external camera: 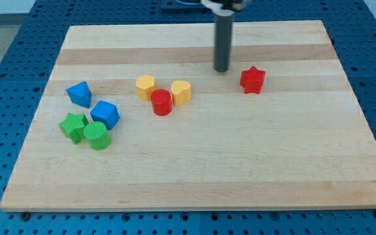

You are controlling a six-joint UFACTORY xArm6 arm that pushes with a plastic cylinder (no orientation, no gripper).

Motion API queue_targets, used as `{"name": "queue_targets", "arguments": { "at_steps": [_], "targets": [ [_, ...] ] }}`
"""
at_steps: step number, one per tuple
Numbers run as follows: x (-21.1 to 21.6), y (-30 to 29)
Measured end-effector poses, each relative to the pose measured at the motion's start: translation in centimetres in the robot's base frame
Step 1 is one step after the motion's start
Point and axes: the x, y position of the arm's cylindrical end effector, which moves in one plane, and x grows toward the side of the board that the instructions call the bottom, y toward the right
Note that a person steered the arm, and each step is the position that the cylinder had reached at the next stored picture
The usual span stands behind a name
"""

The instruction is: Place the red star diagonally top right to the yellow heart

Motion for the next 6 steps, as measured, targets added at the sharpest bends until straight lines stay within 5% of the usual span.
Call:
{"name": "queue_targets", "arguments": {
  "at_steps": [3,4,6],
  "targets": [
    [1.3,10.6],
    [6.3,10.8],
    [8.1,5.2]
  ]
}}
